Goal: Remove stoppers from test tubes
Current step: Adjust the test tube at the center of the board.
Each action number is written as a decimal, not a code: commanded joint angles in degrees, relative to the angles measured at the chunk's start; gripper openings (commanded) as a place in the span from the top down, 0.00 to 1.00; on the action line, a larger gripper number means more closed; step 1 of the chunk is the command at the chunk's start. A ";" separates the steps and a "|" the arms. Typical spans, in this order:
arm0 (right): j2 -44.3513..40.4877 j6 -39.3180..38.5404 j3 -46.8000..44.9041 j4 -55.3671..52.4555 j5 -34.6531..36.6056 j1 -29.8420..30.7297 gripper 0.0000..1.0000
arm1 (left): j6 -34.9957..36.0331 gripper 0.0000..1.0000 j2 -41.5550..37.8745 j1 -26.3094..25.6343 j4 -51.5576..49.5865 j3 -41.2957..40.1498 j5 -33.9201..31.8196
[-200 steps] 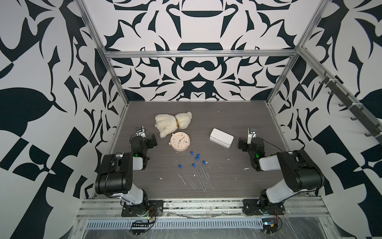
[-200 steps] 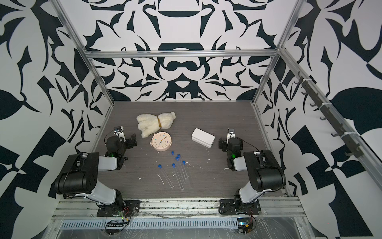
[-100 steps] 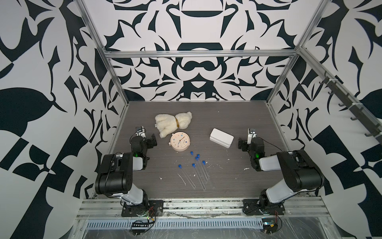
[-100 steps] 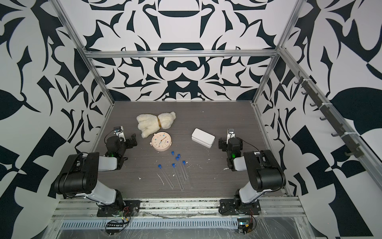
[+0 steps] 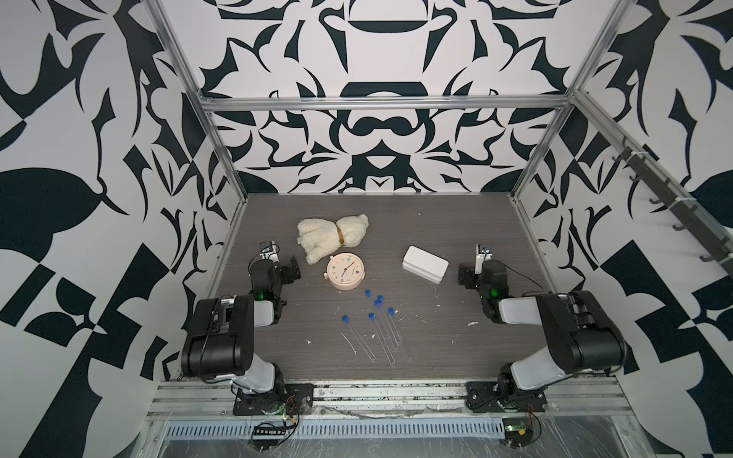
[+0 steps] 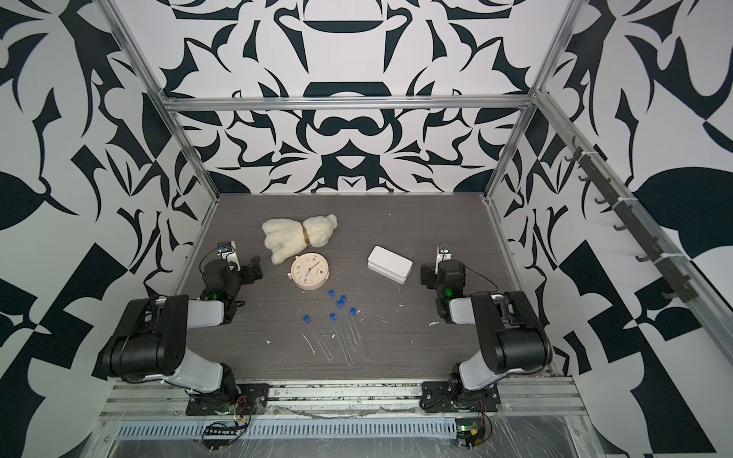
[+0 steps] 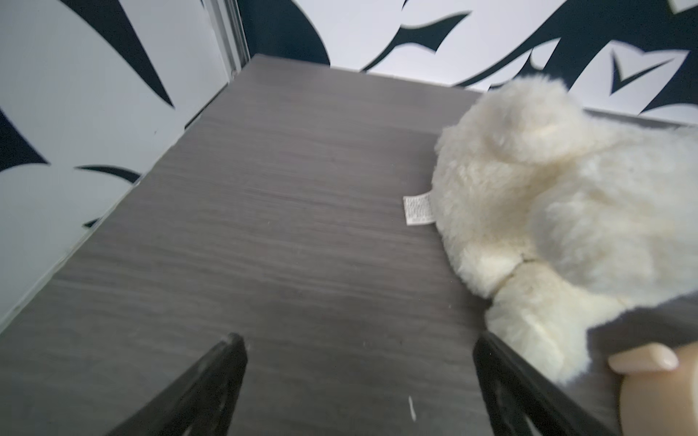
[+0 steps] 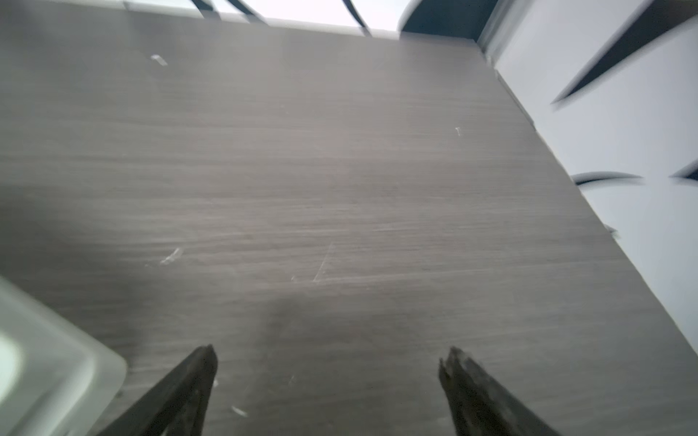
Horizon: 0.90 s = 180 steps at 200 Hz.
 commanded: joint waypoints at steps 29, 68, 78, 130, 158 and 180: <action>-7.98 14.82 29.68 -44.27 5.00 1.33 0.21 | -3.57 0.09 -17.60 -10.28 -42.13 21.58 -15.31; -18.09 21.44 26.14 -53.35 5.57 9.78 0.27 | -19.81 0.14 -19.60 -18.90 -72.82 33.16 -20.89; -19.63 22.38 25.59 -56.21 6.28 12.74 0.28 | -24.24 0.14 -19.97 -20.78 -77.91 33.82 -20.05; -29.15 27.93 21.11 -64.26 5.27 21.85 0.33 | -48.41 0.27 -19.57 -34.56 -96.07 31.46 -17.12; -32.27 29.59 19.11 -66.62 3.78 23.59 0.32 | -58.72 0.28 -17.27 -44.35 -101.30 30.32 -18.30; -34.06 30.35 17.46 -66.88 2.02 23.89 0.32 | -66.19 0.27 -14.87 -51.05 -104.32 31.35 -17.63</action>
